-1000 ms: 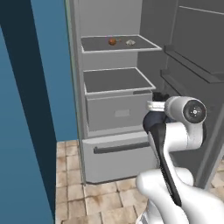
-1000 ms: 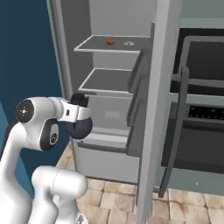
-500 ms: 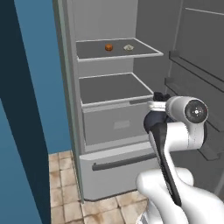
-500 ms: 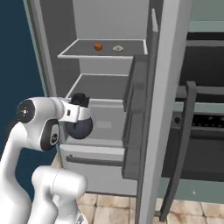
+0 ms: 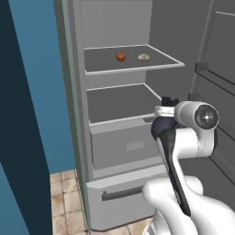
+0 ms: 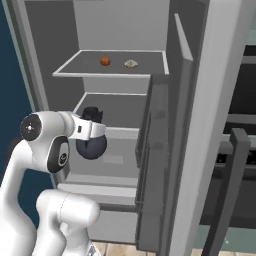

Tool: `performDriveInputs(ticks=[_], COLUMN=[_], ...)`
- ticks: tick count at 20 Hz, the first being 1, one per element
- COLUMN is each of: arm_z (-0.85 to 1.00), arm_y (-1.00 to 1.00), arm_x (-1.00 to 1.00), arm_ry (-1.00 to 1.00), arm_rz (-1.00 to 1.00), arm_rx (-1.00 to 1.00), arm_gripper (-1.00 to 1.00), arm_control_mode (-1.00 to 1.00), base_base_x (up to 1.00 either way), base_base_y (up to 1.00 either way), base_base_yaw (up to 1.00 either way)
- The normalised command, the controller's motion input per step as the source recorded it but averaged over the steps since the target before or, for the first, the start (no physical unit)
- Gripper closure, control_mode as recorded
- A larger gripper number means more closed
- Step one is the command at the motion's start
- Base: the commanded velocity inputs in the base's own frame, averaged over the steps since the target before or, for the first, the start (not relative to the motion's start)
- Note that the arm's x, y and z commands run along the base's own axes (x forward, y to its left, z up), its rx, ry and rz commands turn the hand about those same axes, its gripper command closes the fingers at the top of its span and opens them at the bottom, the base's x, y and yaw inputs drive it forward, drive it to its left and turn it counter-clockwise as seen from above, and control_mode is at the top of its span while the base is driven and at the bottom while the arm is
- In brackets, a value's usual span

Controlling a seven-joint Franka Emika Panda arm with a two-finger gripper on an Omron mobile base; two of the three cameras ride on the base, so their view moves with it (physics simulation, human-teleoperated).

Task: Move the tangerine and dumpling from the second highest shelf to the top shelf to make space. Then, place the pitcher from the counter on the cleared second highest shelf.

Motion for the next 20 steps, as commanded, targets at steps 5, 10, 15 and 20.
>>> performDriveInputs(ticks=[5,10,15,20], arm_z=[0.0,-0.15,-0.24,-0.07], arm_y=[0.0,0.01,0.05,0.06], arm_x=[0.0,0.16,0.33,0.36], arm_ry=[0.0,-0.03,-0.09,-0.16], arm_rz=[0.0,0.0,0.02,0.05], arm_rx=[0.0,-0.01,-0.01,0.0], arm_gripper=[1.0,1.0,1.0,1.0], arm_control_mode=[1.0,-1.0,-1.0,-1.0], base_base_x=[0.29,0.09,0.0,0.0], base_base_y=[0.02,0.02,0.0,0.0], base_base_yaw=[0.0,0.0,0.0,0.0])
